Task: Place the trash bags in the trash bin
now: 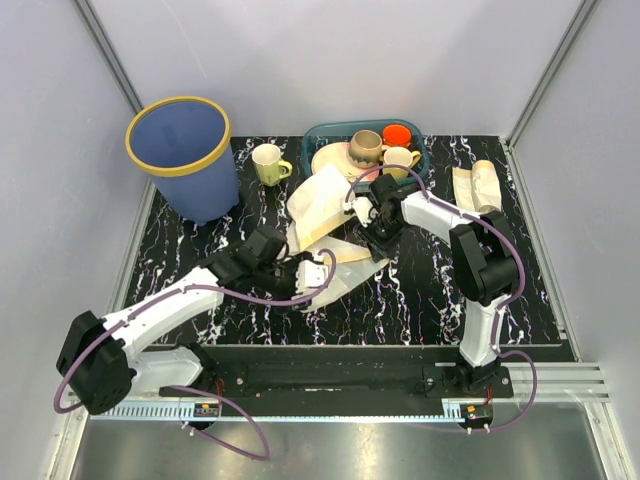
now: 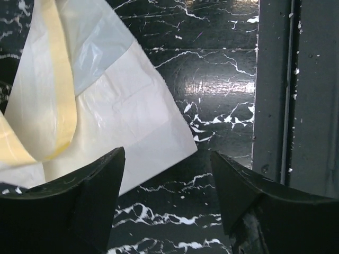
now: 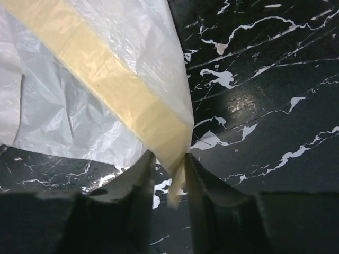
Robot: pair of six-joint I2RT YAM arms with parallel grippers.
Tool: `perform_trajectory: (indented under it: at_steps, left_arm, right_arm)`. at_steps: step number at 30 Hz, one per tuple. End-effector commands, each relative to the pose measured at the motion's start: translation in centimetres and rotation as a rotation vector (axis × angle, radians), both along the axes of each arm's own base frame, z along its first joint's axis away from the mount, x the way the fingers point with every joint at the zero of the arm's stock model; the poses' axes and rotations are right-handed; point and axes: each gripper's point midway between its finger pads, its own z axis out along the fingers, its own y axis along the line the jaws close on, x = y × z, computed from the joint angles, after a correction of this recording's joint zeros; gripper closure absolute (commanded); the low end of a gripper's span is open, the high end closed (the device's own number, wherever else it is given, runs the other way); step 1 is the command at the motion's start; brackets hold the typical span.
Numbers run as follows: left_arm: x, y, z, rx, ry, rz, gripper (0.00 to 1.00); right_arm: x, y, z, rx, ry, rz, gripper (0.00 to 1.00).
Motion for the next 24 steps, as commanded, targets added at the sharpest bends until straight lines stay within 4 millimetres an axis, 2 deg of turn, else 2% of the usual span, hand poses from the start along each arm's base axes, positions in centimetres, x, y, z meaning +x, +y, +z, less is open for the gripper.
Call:
perform_trajectory:
  at_steps: [1,2,3,4,5,8,9,11,12,13,14,15,17,18,20,21,24]
  left_arm:
    - [2.3,-2.8,0.6,-0.028,-0.175,-0.152,0.3]
    - [2.3,-3.1,0.5,-0.021,-0.21,-0.226,0.31]
    - [2.8,-3.5,0.9,-0.023,-0.237,-0.255,0.32]
    - [3.0,-3.9,0.3,-0.012,-0.237,-0.285,0.32]
    - [3.1,-4.2,0.1,-0.008,-0.276,-0.35,0.32]
    - [3.3,-5.1,-0.7,-0.001,-0.321,-0.496,0.34]
    - [3.3,-5.3,-1.6,0.01,-0.306,-0.53,0.34]
    - [3.5,-6.1,-1.3,0.006,-0.335,-0.616,0.34]
    - [3.4,-6.2,-2.3,0.019,-0.303,-0.652,0.33]
    - [3.8,-7.0,-1.3,0.007,-0.319,-0.684,0.32]
    - [2.9,-6.8,-1.7,0.018,-0.294,-0.746,0.3]
    - [2.9,-7.0,-2.8,0.034,-0.262,-0.769,0.28]
    - [2.6,-7.4,-2.5,0.045,-0.24,-0.832,0.26]
    - [2.5,-7.5,-3.4,0.064,-0.203,-0.857,0.26]
    - [2.3,-7.4,-3.3,0.095,-0.182,-0.928,0.27]
    - [2.1,-7.2,-4.1,0.113,-0.148,-0.948,0.27]
    - [1.5,-6.7,-4.8,0.154,-0.099,-0.99,0.32]
  right_arm:
    - [0.1,0.9,0.6,0.055,0.002,0.021,0.73]
    - [0.0,1.0,0.6,0.059,0.005,0.025,0.79]
    - [-0.3,1.0,0.6,0.059,0.018,0.028,0.91]
    - [-0.4,1.0,0.6,0.063,0.025,0.028,0.99]
    - [-0.6,1.0,0.5,0.063,0.032,0.03,1.0]
    - [-1.2,1.3,1.1,0.087,0.051,0.021,1.0]
    - [-1.5,1.6,1.6,0.113,0.06,0.018,1.0]
    - [-2.1,1.9,2.4,0.137,0.082,-0.002,1.0]
    - [-2.3,2.2,2.7,0.157,0.093,-0.004,1.0]
    - [-2.4,2.3,3.1,0.167,0.096,-0.008,1.0]
    - [-2.6,2.5,3.4,0.174,0.108,-0.022,1.0]
    - [-2.8,2.7,3.7,0.192,0.117,-0.023,1.0]
    - [-3.1,2.9,4.2,0.205,0.131,-0.029,1.0]
    - [-3.2,3.1,4.4,0.214,0.138,-0.029,1.0]
    - [-3.4,3.2,4.5,0.222,0.151,-0.032,1.0]
    - [-3.5,3.2,4.7,0.228,0.152,-0.032,1.0]
    - [-3.7,3.3,4.4,0.23,0.161,-0.033,1.0]
